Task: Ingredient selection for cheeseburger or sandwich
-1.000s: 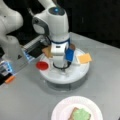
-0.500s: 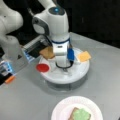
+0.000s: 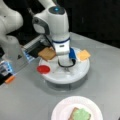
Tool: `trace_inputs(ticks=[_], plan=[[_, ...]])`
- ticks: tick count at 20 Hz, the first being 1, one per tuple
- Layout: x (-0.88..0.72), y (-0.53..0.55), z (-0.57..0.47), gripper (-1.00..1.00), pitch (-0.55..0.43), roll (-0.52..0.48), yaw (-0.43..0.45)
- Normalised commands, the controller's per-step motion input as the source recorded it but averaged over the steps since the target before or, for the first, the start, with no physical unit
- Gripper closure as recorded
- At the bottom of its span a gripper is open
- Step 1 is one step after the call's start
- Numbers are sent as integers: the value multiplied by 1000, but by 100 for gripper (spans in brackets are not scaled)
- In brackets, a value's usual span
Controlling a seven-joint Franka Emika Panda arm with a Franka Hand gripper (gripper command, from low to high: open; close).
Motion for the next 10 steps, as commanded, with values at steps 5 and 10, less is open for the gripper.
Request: trace_inputs(ticks=[5, 10], plan=[[-72, 79, 23, -100, -152, 16, 379], [-63, 74, 25, -100, -151, 32, 353]])
